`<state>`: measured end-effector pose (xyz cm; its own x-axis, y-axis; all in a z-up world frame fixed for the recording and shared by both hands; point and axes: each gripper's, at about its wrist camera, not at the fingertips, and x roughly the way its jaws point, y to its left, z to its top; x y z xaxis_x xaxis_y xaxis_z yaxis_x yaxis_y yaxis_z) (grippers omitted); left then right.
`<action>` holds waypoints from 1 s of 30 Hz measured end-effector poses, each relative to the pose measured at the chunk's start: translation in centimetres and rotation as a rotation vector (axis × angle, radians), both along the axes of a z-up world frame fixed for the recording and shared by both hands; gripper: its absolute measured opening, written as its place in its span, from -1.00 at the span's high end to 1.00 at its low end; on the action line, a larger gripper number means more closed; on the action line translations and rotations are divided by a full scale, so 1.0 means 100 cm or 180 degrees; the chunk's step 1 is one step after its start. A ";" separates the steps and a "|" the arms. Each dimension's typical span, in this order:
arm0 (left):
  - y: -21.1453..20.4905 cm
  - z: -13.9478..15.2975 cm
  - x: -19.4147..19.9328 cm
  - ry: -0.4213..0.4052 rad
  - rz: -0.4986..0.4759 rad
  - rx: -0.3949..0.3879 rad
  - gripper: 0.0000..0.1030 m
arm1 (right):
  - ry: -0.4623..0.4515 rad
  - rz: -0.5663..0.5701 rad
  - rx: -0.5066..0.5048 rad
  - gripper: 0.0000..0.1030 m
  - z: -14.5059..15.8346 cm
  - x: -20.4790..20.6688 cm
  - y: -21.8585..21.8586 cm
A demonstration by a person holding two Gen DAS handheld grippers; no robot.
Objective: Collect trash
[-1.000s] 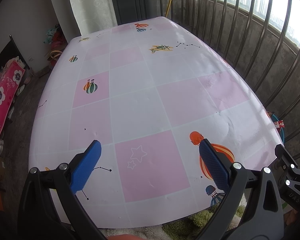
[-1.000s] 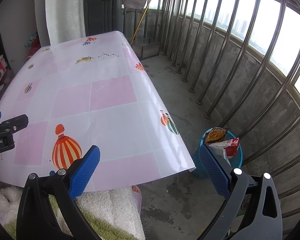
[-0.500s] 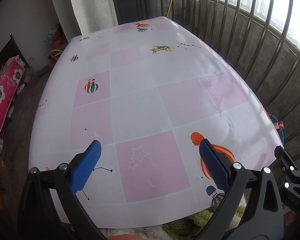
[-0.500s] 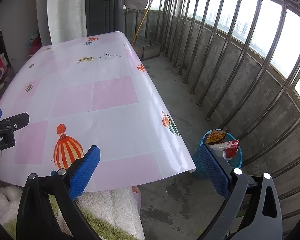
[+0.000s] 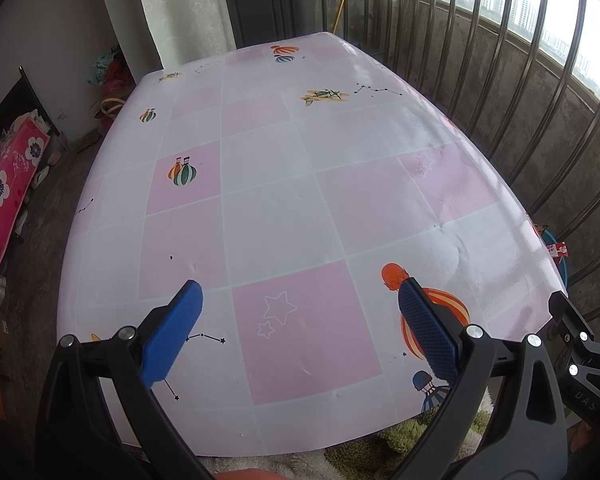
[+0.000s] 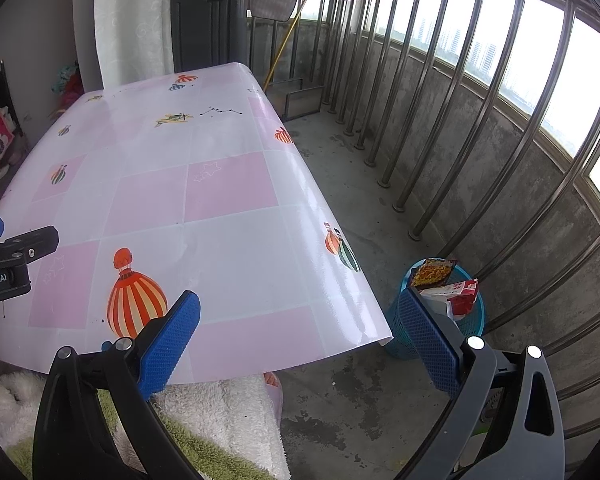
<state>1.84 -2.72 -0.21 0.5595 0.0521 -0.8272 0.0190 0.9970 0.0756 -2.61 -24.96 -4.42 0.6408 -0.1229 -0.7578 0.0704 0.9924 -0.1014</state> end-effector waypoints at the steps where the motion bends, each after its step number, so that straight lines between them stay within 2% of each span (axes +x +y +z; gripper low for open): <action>1: 0.000 0.000 0.000 0.0001 0.0002 -0.0001 -0.83 | 0.0001 0.0001 0.0001 -0.87 0.000 0.000 0.000; 30: -0.001 -0.006 -0.001 0.0056 -0.0023 -0.0006 -0.83 | 0.0013 -0.0003 0.0013 -0.87 -0.001 0.000 0.000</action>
<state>1.71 -2.79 -0.77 0.5451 0.0464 -0.8371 0.0276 0.9969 0.0732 -2.60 -24.95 -4.49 0.6376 -0.1204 -0.7609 0.0709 0.9927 -0.0976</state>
